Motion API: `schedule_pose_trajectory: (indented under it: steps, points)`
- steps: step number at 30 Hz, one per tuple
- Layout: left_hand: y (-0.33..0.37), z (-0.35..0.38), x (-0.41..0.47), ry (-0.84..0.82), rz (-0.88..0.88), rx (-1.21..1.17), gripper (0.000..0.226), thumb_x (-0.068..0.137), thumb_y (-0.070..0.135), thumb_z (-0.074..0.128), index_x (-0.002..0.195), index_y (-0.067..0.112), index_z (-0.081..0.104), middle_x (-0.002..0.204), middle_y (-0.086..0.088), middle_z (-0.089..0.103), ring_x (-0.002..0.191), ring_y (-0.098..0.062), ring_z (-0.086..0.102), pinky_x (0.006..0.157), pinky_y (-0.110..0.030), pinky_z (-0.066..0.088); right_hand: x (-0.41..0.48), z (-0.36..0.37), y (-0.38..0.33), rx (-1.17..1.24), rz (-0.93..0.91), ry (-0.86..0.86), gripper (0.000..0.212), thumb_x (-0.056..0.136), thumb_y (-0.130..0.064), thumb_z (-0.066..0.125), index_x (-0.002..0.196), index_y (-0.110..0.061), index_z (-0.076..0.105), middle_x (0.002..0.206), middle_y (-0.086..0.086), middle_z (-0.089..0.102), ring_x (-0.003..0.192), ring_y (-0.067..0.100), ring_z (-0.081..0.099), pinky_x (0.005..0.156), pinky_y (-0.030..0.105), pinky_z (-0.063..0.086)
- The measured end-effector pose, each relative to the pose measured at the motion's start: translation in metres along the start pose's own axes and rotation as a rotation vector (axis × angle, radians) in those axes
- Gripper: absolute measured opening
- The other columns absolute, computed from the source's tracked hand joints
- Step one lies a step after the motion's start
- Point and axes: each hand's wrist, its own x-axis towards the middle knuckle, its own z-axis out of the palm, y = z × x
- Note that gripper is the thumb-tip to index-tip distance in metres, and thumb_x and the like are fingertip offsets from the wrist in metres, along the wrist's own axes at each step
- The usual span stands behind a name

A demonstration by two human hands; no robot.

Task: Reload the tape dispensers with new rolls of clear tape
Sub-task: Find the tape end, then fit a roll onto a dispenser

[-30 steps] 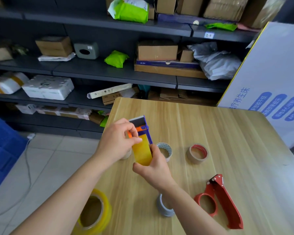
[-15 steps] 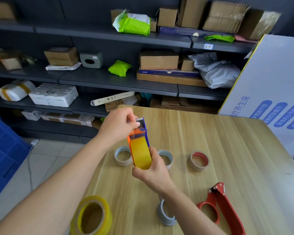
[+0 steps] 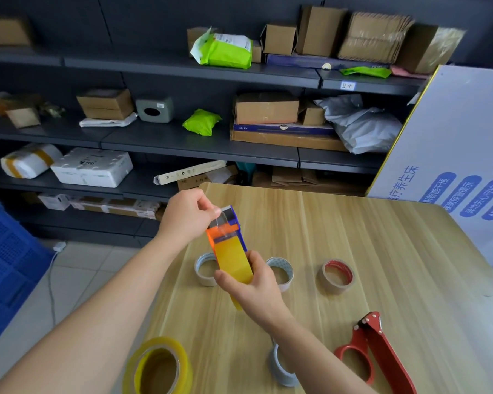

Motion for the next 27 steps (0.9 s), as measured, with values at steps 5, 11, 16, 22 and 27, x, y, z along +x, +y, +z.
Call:
schedule_pose_trajectory:
  steps: [5,11,16,22,27]
  points:
    - [0.007,-0.005,0.003,0.005,0.075,0.089,0.018,0.083,0.024,0.071,0.073,0.013,0.062,0.081,0.003,0.067,0.08,-0.014,0.061,0.068,-0.035,0.052,0.002,0.004,-0.003,-0.024,-0.012,-0.039,0.056,0.061,-0.057,0.068,0.102,-0.023,0.053,0.09,-0.001,0.062,0.074,0.01,0.06,0.064,0.027,0.052]
    - [0.007,-0.006,0.007,0.024,0.06,0.166,0.016,0.083,0.023,0.069,0.073,0.014,0.061,0.075,0.004,0.062,0.076,-0.016,0.059,0.062,-0.031,0.048,0.005,-0.003,-0.012,0.07,0.024,-0.071,0.037,0.066,-0.038,0.071,0.094,-0.019,0.056,0.078,0.0,0.059,0.069,0.014,0.059,0.062,0.03,0.051]
    - [0.007,-0.004,0.01,0.063,-0.023,0.171,0.012,0.078,0.018,0.07,0.068,0.015,0.064,0.069,0.006,0.06,0.069,-0.011,0.057,0.056,-0.027,0.046,0.004,0.002,-0.012,0.077,0.037,-0.076,0.037,0.069,-0.035,0.071,0.095,-0.014,0.055,0.077,0.0,0.057,0.067,0.013,0.056,0.06,0.028,0.048]
    - [-0.003,-0.006,0.008,0.092,-0.065,0.124,0.014,0.076,0.019,0.071,0.067,0.012,0.063,0.068,0.004,0.06,0.066,-0.011,0.055,0.055,-0.026,0.039,0.006,0.005,-0.01,0.047,0.064,-0.095,0.039,0.069,-0.035,0.072,0.099,-0.015,0.056,0.079,-0.002,0.059,0.069,0.012,0.058,0.063,0.03,0.05]
    - [-0.006,-0.006,0.006,0.086,0.031,0.132,0.019,0.078,0.026,0.074,0.067,0.016,0.063,0.07,0.007,0.063,0.074,-0.014,0.06,0.06,-0.03,0.045,0.008,0.005,-0.012,-0.008,0.079,-0.162,0.039,0.071,-0.033,0.071,0.103,-0.014,0.058,0.08,-0.004,0.06,0.07,0.01,0.058,0.065,0.027,0.05]
